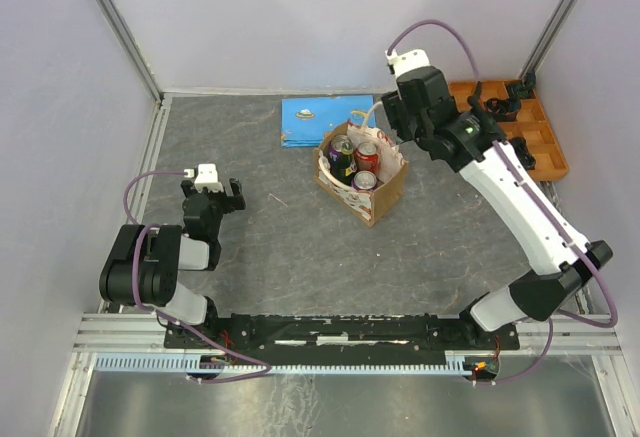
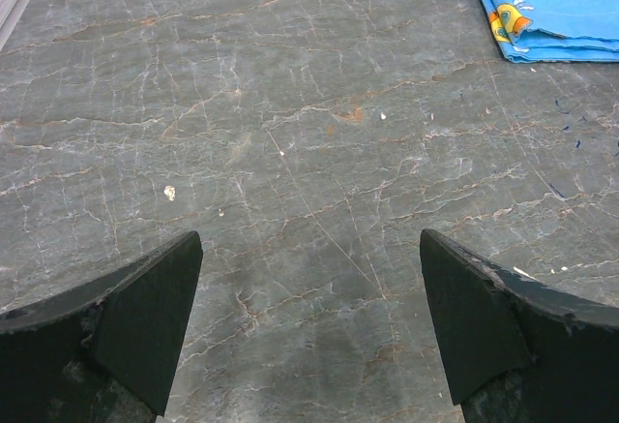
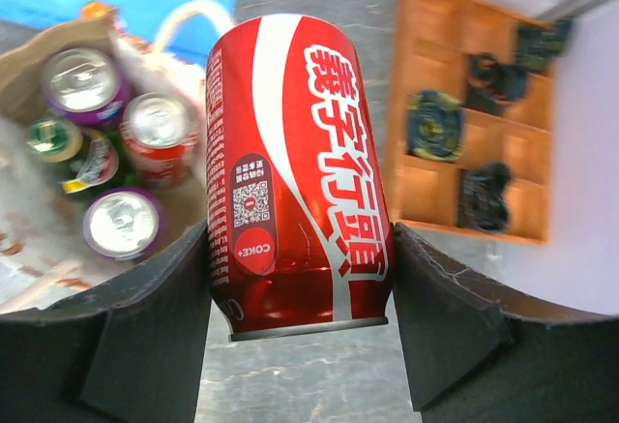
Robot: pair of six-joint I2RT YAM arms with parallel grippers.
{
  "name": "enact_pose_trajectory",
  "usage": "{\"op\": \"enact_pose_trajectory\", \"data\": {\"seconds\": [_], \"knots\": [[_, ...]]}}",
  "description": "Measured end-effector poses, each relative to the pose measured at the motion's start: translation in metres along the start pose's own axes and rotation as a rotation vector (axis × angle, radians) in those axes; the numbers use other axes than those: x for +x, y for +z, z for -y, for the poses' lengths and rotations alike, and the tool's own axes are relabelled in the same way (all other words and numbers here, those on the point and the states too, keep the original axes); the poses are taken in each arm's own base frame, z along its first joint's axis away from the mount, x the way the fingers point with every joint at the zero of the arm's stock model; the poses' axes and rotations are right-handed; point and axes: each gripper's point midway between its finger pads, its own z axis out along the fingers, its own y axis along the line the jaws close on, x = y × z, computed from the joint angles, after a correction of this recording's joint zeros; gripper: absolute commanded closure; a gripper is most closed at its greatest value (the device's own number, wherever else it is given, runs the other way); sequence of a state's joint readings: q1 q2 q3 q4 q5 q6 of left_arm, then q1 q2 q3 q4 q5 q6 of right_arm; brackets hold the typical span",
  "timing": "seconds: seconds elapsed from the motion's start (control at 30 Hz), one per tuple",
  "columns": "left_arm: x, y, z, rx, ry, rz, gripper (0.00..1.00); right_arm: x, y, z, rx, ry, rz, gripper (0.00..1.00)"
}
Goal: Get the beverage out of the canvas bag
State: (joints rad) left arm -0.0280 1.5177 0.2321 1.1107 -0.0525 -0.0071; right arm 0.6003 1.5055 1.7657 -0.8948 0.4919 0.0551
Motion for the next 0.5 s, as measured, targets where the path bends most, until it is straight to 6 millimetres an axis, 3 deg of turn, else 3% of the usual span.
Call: {"op": "enact_pose_trajectory", "data": {"seconds": [0.2,0.4,0.5], "knots": [[0.0,0.0,0.0,0.0,0.0,0.0,0.01,0.001,-0.026,0.059,0.266,-0.018,-0.028,1.0],[0.0,0.0,0.0,0.0,0.0,0.0,0.01,0.03,-0.034,0.108,0.365,0.056,-0.162,1.0],[0.0,0.0,0.0,0.0,0.0,0.0,0.01,0.054,-0.03,0.131,0.378,0.136,-0.256,1.0]]}}
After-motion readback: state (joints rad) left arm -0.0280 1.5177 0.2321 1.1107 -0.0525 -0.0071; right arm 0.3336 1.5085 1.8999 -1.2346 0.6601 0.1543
